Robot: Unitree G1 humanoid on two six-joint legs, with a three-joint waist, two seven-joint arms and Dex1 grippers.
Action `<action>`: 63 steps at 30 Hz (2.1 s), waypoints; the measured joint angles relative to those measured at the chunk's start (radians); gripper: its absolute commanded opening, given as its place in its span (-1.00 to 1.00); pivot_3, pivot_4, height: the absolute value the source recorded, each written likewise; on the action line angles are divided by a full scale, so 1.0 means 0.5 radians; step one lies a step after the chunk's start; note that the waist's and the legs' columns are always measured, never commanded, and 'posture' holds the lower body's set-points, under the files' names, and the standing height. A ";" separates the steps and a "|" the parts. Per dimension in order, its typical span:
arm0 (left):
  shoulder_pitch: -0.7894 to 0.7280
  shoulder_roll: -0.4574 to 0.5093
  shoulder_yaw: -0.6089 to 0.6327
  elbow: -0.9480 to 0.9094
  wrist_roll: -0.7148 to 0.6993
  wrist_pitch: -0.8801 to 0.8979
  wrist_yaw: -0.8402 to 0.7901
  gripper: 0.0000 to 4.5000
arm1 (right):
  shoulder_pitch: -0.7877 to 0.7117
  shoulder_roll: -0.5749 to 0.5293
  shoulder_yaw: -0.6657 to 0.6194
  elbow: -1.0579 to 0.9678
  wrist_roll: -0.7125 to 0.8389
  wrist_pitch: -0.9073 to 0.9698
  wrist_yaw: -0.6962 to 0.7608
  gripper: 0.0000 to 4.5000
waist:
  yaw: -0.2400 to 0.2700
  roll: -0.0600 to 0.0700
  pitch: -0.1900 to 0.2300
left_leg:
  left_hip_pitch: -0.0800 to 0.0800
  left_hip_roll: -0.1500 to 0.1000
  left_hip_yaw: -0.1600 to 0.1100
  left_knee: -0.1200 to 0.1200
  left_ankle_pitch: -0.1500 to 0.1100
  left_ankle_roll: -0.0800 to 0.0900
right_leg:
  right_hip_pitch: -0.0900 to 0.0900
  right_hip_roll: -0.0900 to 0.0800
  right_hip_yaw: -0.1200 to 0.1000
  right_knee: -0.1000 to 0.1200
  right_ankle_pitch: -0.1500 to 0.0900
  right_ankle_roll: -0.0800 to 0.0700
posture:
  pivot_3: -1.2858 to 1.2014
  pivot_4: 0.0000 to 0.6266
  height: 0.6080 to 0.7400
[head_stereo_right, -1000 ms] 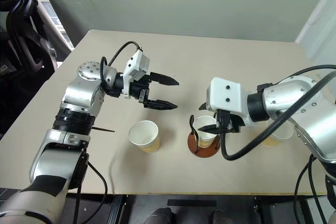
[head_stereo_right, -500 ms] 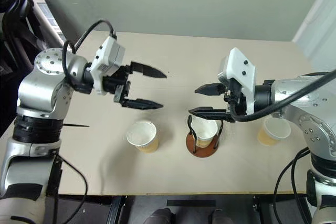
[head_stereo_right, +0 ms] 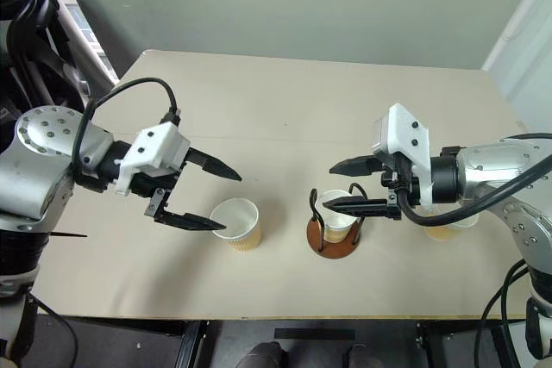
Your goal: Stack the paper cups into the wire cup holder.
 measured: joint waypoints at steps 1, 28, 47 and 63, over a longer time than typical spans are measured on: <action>0.020 0.004 -0.011 -0.004 0.016 -0.029 0.000 1.00 | 0.004 0.000 0.012 0.000 0.001 -0.003 0.001 0.18 | -0.002 0.000 0.000 | 0.000 0.000 0.000 0.000 0.000 0.000 | 0.000 0.000 0.000 0.000 0.000 0.000 | 0.03 -0.52 1.00; 0.250 0.012 -0.161 -0.008 0.271 -0.300 0.015 0.92 | 0.007 -0.024 0.037 0.000 0.039 -0.011 -0.017 0.20 | -0.007 0.000 0.000 | 0.000 0.000 0.000 -0.001 0.000 0.000 | -0.001 -0.001 -0.001 0.016 -0.002 -0.005 | 0.03 -0.52 1.00; 0.003 -0.281 -0.145 0.087 0.130 -0.017 0.179 -0.99 | 0.058 -0.107 0.041 0.003 0.071 0.069 -0.062 0.21 | -0.006 0.000 0.000 | 0.000 0.000 0.001 -0.001 -0.001 -0.001 | -0.001 -0.002 -0.001 0.018 -0.002 -0.005 | 0.03 -0.52 1.00; -0.419 -0.477 -0.097 0.281 -0.037 0.097 0.161 -0.99 | 0.484 -0.332 -0.094 0.150 -0.112 -0.064 -0.073 0.21 | 0.008 -0.001 0.000 | 0.000 0.000 0.001 0.000 -0.001 -0.001 | 0.001 -0.003 -0.001 0.018 -0.002 -0.004 | 0.03 -0.52 1.00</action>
